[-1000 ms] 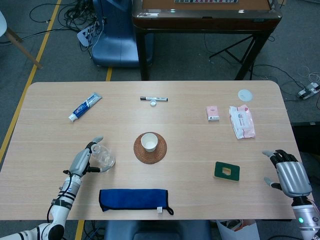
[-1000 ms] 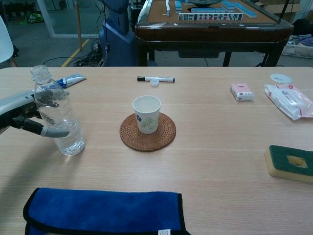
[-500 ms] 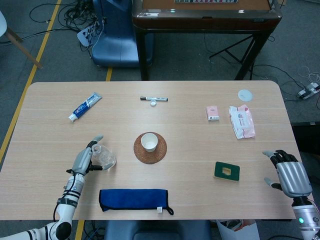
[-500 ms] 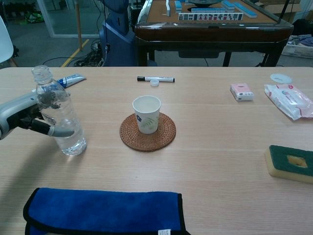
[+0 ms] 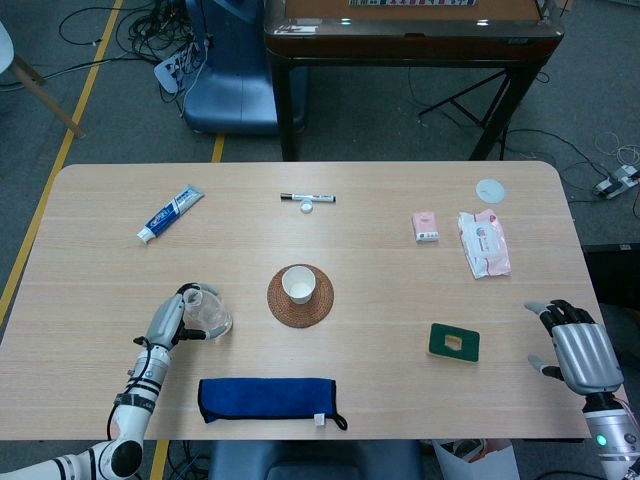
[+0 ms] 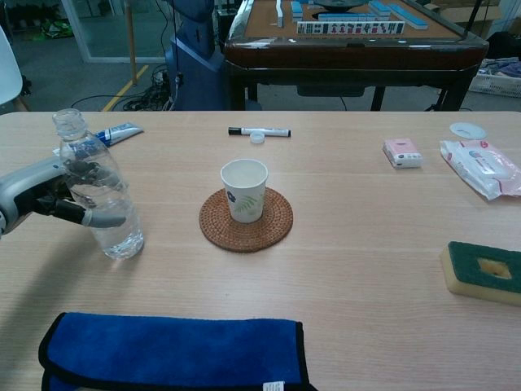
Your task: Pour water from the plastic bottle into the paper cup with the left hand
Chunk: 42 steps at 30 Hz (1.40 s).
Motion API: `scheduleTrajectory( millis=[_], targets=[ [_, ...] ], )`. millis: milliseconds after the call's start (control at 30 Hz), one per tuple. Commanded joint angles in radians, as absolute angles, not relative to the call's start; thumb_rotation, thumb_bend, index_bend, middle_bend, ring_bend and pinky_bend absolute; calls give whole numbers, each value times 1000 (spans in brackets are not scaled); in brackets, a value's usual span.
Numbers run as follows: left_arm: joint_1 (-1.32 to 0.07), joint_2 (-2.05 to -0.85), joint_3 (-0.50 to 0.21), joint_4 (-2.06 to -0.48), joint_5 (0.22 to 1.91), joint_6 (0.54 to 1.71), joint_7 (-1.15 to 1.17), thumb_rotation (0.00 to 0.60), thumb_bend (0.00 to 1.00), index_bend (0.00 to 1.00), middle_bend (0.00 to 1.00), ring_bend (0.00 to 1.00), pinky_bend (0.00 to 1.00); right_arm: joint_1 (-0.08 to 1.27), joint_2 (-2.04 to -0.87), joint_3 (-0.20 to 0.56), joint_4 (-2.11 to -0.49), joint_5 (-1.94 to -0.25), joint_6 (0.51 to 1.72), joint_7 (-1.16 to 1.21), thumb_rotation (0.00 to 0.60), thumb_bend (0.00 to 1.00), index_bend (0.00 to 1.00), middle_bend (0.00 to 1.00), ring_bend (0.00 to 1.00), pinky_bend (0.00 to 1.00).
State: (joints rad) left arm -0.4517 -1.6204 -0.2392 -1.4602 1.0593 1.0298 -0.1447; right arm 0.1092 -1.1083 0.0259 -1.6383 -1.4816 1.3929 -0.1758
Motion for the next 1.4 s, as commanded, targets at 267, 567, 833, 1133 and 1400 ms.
scheduleTrajectory(
  millis=[267,567,833,1133,1400],
  targets=[
    [-460,-1625,-233,-1434,1110,1020,-192,600,24,463,435,223,224,109,-1109,27,-1638,-1479,1393,-176,600,11,266,328,210,333],
    [-459,-1655,-212,-1373,1171,1040,-227,600,24,512,497,291,224,108,-1109,27,-1639,-1479,1395,-176,600,11,266,334,215,333],
    [-457,-1687,-209,-1335,1224,1095,-239,600,24,585,570,348,245,104,-1113,26,-1637,-1484,1403,-175,600,11,266,334,216,333],
    [-459,-1716,-203,-1294,1262,1143,-207,600,24,660,706,438,280,103,-1113,27,-1635,-1484,1404,-172,600,11,266,334,216,333],
    [-478,-1736,-202,-1254,1279,1148,-158,600,24,711,797,506,337,112,-1113,33,-1628,-1473,1386,-163,600,12,266,334,216,333]
  ],
)
